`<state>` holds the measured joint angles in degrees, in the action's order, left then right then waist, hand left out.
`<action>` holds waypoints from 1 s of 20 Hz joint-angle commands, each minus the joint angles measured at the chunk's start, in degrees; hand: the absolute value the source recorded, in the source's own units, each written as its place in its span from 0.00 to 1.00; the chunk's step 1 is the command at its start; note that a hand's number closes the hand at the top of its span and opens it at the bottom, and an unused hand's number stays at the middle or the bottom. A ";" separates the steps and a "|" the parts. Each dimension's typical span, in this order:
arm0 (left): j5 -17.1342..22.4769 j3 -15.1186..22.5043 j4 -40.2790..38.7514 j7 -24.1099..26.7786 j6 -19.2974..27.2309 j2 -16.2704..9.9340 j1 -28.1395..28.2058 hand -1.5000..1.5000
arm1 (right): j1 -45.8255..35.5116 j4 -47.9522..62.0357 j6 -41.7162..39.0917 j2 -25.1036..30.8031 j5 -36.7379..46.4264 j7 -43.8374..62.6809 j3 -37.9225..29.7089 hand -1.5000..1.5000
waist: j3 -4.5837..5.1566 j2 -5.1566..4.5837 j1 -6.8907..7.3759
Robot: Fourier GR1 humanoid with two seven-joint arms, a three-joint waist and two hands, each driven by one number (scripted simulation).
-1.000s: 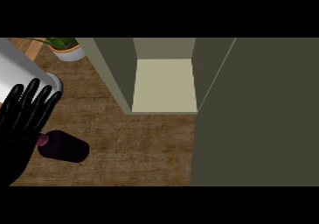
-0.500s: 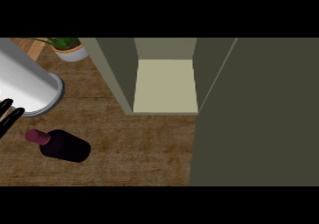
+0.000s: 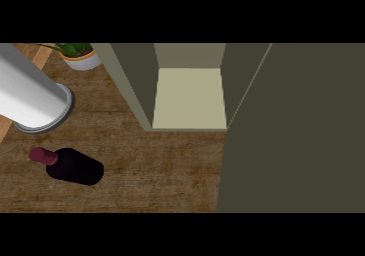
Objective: Pick up the wine, place it into the cabinet and close the cabinet
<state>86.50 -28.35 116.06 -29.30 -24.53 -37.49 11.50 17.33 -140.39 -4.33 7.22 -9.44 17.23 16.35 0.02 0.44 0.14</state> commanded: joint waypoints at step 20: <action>7.25 -10.97 -6.04 -7.06 0.10 -1.81 -2.63 0.00 | -3.07 -17.73 8.22 1.45 4.37 14.64 6.89 0.00 | 0.06 -0.30 -0.73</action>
<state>94.78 -39.50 111.74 -36.43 -23.62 -39.94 10.66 13.90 -144.25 1.80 7.61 -5.19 23.81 23.16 0.06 0.22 -0.51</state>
